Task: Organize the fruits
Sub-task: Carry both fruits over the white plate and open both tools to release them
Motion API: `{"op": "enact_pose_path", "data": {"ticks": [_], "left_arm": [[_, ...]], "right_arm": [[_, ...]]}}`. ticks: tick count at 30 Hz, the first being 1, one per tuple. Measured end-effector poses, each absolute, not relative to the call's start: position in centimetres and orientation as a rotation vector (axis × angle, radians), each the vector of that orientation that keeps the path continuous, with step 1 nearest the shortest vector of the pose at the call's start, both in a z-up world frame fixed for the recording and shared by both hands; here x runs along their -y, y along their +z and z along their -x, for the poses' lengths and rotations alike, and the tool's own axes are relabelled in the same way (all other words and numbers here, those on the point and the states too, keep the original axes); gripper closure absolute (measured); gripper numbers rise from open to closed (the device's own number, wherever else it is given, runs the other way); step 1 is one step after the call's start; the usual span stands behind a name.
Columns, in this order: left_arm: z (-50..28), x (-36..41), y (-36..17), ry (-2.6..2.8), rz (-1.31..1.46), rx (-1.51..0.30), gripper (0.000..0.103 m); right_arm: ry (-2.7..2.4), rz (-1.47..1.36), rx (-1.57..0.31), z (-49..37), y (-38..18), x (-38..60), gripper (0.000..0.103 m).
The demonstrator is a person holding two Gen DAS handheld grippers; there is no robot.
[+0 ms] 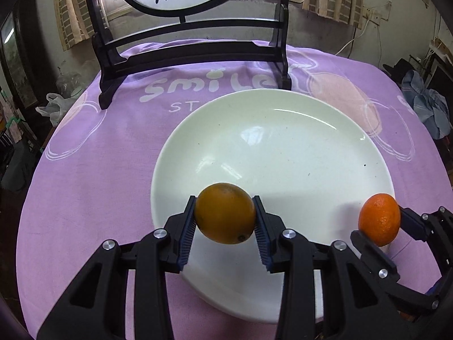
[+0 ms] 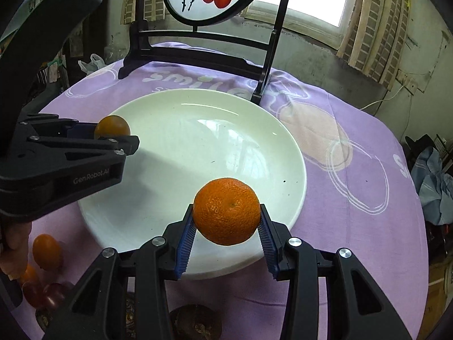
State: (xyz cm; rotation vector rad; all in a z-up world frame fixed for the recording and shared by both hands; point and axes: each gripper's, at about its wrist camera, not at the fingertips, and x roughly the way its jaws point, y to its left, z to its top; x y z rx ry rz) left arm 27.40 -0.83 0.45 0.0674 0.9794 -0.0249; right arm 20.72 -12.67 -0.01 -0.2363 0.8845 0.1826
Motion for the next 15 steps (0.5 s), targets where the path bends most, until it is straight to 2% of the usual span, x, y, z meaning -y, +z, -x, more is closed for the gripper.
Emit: {"op": "enact_pose_path", "data": {"ticks": [4, 5, 6, 7, 8, 9, 11, 15], "left_arm": [[-28.3, 1.2, -0.9, -0.035, -0.051, -1.015, 0.065], [-28.3, 1.2, -1.1, -0.027, -0.049, -1.028, 0.059], [-28.2, 1.1, -1.2, -0.014, -0.052, -1.03, 0.05], [-28.0, 1.1, -1.0, -0.01, -0.05, -1.017, 0.045], [-27.6, 1.0, -0.6, -0.009, -0.047, -1.001, 0.034], [-27.2, 0.9, -0.2, -0.007, -0.045, -0.987, 0.029], [-26.2, 0.8, 0.7, -0.017, -0.041, -0.971, 0.028], [-23.1, 0.3, 2.3, -0.042, -0.031, -0.947, 0.017]], "right_arm": [[0.176, 0.226, -0.917, -21.8, -0.7, 12.5, 0.058], [0.182, 0.217, -0.935, -22.0, -0.9, 12.5, 0.054], [0.185, 0.214, -0.937, -22.0, -1.0, 12.5, 0.043], [0.182, 0.212, -0.927, -21.9, -0.9, 12.6, 0.039], [0.174, 0.211, -0.911, -21.5, -0.7, 12.8, 0.039], [0.175, 0.207, -0.906, -21.2, -0.4, 13.0, 0.039], [0.18, 0.175, -0.896, -20.3, 0.3, 13.8, 0.039], [0.197, 0.117, -0.862, -17.7, 1.9, 15.5, 0.034]]}}
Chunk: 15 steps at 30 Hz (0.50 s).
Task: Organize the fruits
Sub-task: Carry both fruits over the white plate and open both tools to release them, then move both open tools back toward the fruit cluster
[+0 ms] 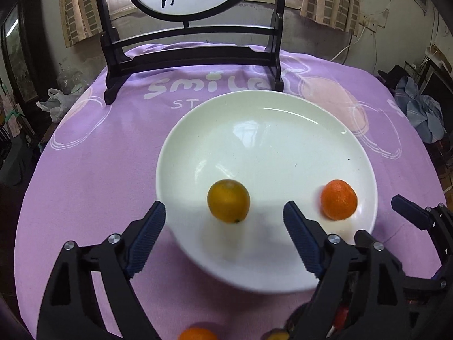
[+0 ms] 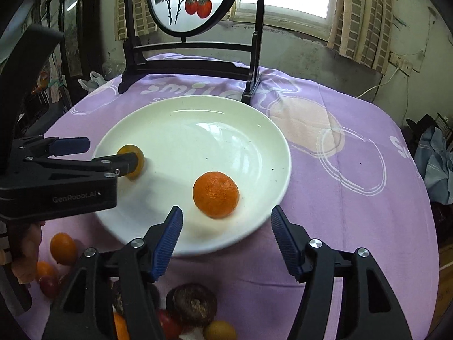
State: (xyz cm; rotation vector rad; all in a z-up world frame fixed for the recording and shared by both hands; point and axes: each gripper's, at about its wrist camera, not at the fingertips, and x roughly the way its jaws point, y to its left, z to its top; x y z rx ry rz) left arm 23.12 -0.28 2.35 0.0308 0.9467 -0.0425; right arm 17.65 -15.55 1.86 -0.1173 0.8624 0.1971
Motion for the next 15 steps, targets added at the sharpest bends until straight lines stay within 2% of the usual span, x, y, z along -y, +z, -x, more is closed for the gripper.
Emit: {"op": "enact_pose_path", "data": {"ticks": [6, 15], "left_arm": [[-16.6, -0.9, 3.6, -0.056, -0.074, -0.877, 0.011], [-8.0, -3.8, 2.3, -0.063, -0.07, -0.865, 0.01]], "right_arm": [[0.22, 0.102, -0.822, -12.2, 3.1, 18.0, 0.032], [0.222, 0.057, -0.819, -3.2, 1.7, 21.6, 0.029]]}}
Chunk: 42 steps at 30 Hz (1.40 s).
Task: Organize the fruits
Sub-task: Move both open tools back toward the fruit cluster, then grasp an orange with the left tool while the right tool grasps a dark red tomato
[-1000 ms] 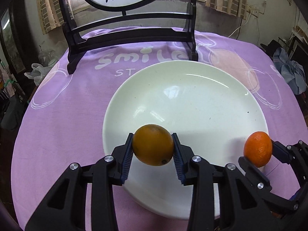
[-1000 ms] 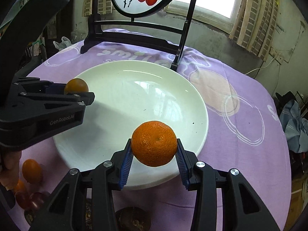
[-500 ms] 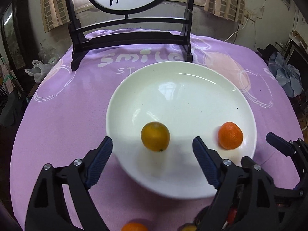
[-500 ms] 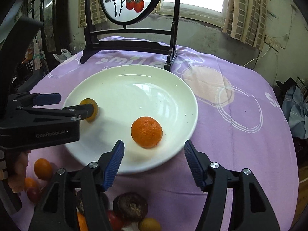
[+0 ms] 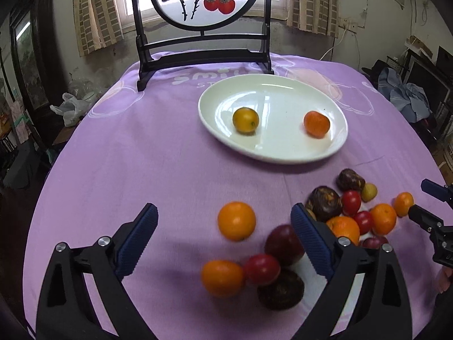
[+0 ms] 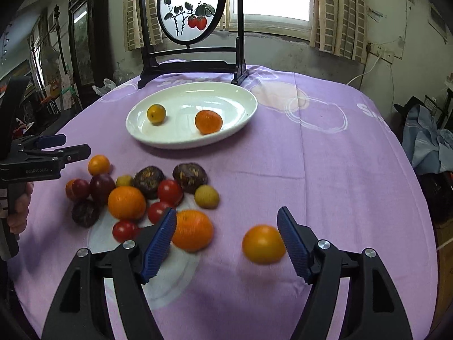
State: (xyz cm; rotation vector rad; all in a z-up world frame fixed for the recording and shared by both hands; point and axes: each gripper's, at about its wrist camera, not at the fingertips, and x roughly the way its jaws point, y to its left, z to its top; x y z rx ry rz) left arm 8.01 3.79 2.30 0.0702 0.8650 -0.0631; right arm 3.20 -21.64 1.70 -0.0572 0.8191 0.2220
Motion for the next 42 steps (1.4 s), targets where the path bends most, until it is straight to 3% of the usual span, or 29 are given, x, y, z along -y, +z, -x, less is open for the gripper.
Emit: {"op": "enact_pose_path", "data": {"ticks": [12, 23, 27, 34, 35, 37, 42], "left_arm": [[-1.7, -6.1, 0.5, -0.063, -0.077, -0.877, 0.01], [-2.5, -6.2, -1.8, -0.082, -0.095, -0.938, 0.011], [-3.7, -6.4, -2.9, -0.085, -0.108, -0.97, 0.022], [-5.7, -5.9, -3.3, -0.105, -0.114, -0.987, 0.029], [-6.0, -5.7, -3.3, -0.117, -0.115, -0.987, 0.037], [-6.3, -5.4, -3.1, -0.165, -0.088, -0.988, 0.064], [-5.8, -4.8, -2.5, -0.137, -0.074, -0.981, 0.064]], "right_arm": [[0.231, 0.04, -0.891, 1.5, -1.1, 21.6, 0.029], [0.304, 0.059, -0.927, 1.0, -1.6, 19.3, 0.029], [0.319, 0.066, -0.932, 0.9, -1.6, 18.7, 0.029], [0.337, 0.077, -0.943, 0.9, -1.7, 18.0, 0.029], [0.336, 0.078, -0.943, 0.8, -1.7, 17.9, 0.029], [0.337, 0.077, -0.943, 0.8, -1.6, 17.8, 0.029], [0.348, 0.082, -0.935, 0.9, -1.2, 17.5, 0.029]]}}
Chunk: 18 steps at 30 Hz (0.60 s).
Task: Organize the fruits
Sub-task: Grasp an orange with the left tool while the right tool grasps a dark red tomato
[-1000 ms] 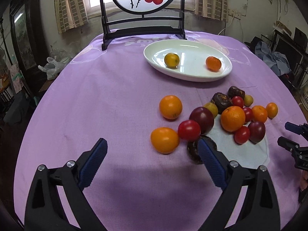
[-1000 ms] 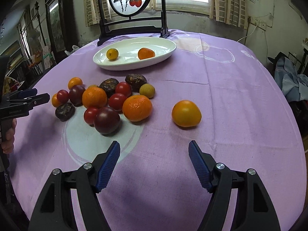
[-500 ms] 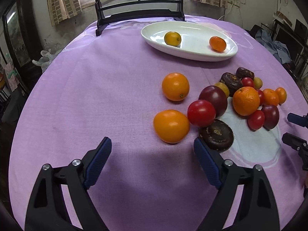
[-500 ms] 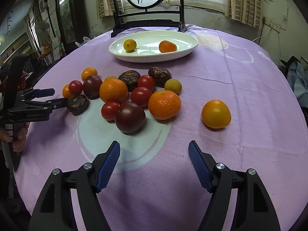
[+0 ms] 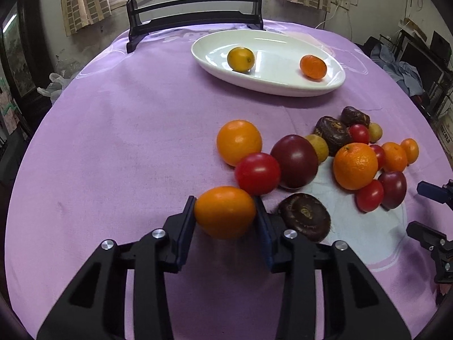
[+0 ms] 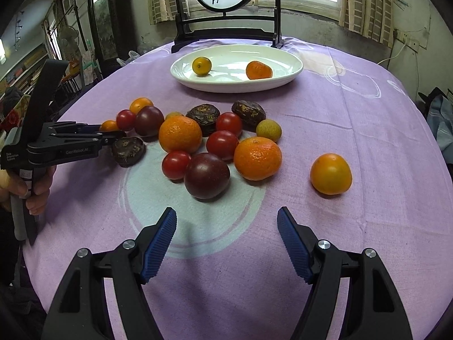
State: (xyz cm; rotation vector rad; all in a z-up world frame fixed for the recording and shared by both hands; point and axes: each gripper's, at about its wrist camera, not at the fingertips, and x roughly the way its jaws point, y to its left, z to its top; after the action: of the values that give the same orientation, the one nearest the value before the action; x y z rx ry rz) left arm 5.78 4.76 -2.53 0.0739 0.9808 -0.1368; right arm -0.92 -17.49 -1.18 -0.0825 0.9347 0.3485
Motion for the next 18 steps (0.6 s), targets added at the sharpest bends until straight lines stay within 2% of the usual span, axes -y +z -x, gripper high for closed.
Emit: {"op": "enact_pose_path", "data": {"ticks": [5, 6, 9, 13, 18], "left_arm": [[-4.3, -5.0, -1.4, -0.163, -0.045, -0.955, 0.064], [-4.0, -5.1, -1.3, -0.164, -0.04, -0.95, 0.064], [-3.5, -5.1, -1.0, -0.169, -0.037, -0.938, 0.064], [-3.1, -5.2, -0.8, -0.175, -0.029, -0.933, 0.064], [-3.0, -5.3, -0.8, -0.178, -0.028, -0.932, 0.064]], "right_arm": [[0.366, 0.1, -0.959, 0.2, -1.5, 16.5, 0.03], [0.376, 0.109, -0.962, 0.0, -1.5, 16.1, 0.034], [0.382, 0.132, -0.973, -0.7, -1.9, 15.0, 0.037], [0.369, 0.145, -0.999, -2.2, -2.4, 14.2, 0.049], [0.369, 0.163, -0.986, -3.0, -2.5, 13.5, 0.051]]}}
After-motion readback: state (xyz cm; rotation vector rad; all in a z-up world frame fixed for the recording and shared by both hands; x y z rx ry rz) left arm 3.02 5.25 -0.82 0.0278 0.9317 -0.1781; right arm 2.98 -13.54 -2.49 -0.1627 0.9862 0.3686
